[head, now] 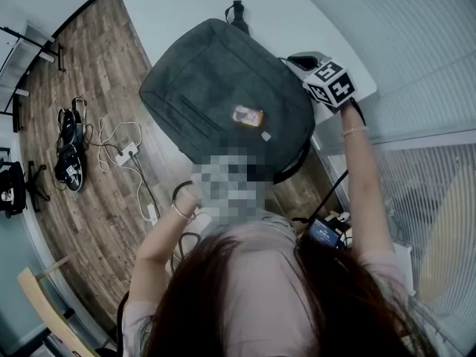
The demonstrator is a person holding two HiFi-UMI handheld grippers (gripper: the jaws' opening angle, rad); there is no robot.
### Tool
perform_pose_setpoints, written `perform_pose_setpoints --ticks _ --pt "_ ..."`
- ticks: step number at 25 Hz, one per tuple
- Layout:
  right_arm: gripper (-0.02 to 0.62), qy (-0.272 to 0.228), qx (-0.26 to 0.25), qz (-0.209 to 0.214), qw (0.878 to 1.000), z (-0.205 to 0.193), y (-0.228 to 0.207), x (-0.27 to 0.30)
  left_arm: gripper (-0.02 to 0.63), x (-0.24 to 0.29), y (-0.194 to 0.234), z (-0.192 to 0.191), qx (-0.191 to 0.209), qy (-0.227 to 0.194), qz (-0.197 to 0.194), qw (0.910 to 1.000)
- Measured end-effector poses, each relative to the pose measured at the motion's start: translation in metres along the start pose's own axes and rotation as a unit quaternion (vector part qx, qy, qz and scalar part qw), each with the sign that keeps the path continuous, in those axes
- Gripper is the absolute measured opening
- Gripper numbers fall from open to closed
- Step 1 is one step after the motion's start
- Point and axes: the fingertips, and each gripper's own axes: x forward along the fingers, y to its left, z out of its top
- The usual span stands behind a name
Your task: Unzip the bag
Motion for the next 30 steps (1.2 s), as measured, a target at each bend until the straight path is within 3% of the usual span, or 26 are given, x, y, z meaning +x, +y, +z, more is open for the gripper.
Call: perform_pose_setpoints --ticks 17,30 --pt "0.026 0.039 -0.012 -0.008 0.999 0.001 0.001 0.006 0.051 -0.003 -0.003 0.001 0.009 -0.016 0.004 0.9998" --pt "0.034 0.010 0.056 -0.046 0.997 0.005 0.001 -0.011 0.052 -0.006 -0.005 0.003 0.002 -0.025 0.001 0.9997"
